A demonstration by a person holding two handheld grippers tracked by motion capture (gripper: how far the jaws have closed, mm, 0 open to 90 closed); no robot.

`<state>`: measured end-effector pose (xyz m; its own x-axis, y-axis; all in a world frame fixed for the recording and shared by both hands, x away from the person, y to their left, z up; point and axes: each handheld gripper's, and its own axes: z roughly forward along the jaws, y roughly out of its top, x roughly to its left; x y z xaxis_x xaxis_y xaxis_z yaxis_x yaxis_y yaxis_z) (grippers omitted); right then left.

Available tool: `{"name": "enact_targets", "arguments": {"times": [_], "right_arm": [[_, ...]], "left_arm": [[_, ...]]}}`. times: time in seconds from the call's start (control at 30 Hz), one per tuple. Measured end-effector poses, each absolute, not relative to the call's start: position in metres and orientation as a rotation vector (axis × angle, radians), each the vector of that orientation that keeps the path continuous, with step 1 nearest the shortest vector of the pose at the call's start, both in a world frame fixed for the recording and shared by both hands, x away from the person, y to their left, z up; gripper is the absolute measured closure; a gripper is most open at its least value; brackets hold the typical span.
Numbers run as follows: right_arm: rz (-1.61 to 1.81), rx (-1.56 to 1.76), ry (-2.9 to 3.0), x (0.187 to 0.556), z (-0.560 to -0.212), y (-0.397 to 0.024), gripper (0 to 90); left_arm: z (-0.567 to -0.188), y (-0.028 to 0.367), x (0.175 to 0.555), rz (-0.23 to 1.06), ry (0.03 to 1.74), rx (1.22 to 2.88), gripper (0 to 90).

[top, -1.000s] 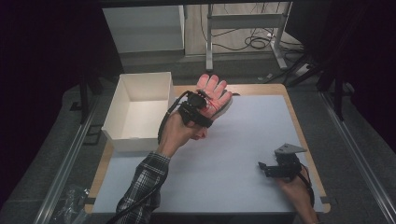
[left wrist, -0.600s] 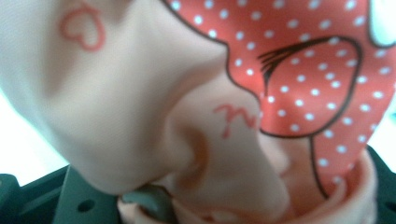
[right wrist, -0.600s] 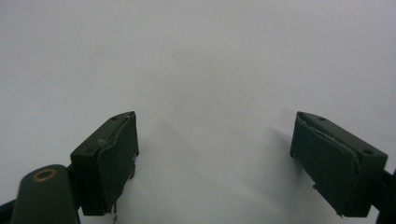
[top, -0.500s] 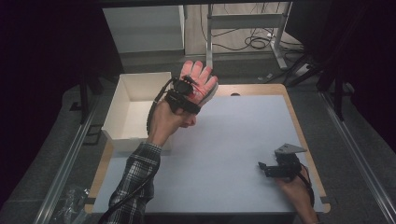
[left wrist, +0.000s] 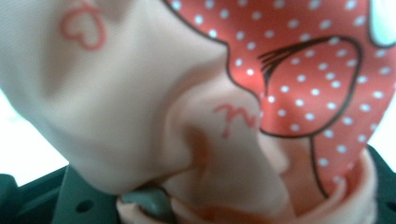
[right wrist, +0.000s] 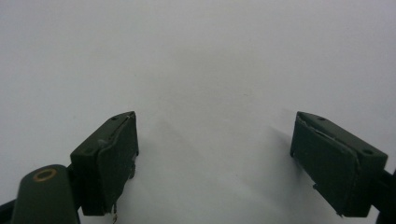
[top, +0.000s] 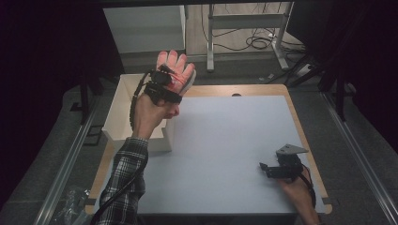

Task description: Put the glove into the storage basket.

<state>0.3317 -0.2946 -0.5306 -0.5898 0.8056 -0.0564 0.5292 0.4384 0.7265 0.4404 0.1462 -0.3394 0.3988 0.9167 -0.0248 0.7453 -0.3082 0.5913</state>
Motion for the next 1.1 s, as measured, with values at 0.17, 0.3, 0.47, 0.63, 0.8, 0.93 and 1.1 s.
{"name": "enact_targets", "arguments": {"times": [0.17,0.3,0.47,0.63,0.8,0.93,1.1], "right_arm": [[0.954,1.131,2.298,0.332,-0.531,-0.295,15.5],[0.953,1.131,2.298,0.332,-0.531,-0.295,15.5],[0.953,1.132,2.299,0.332,-0.531,-0.295,15.5],[0.954,1.133,2.299,0.332,-0.531,-0.295,15.5],[0.953,1.133,2.299,0.332,-0.531,-0.295,15.5],[0.953,1.133,2.299,0.332,-0.531,-0.295,15.5],[0.953,1.132,2.299,0.332,-0.531,-0.295,15.5]], "left_arm": [[-0.341,0.163,0.441,0.449,1.470,2.107,37.1],[-0.344,0.177,0.442,0.465,1.524,2.081,37.1],[-0.354,0.194,0.444,0.467,1.580,2.050,36.9],[-0.369,0.206,0.449,0.461,1.620,2.037,36.4],[-0.389,0.214,0.456,0.456,1.645,2.018,36.0],[-0.402,0.216,0.461,0.448,1.656,2.020,35.9],[-0.420,0.217,0.466,0.432,1.677,2.015,35.7]]}}
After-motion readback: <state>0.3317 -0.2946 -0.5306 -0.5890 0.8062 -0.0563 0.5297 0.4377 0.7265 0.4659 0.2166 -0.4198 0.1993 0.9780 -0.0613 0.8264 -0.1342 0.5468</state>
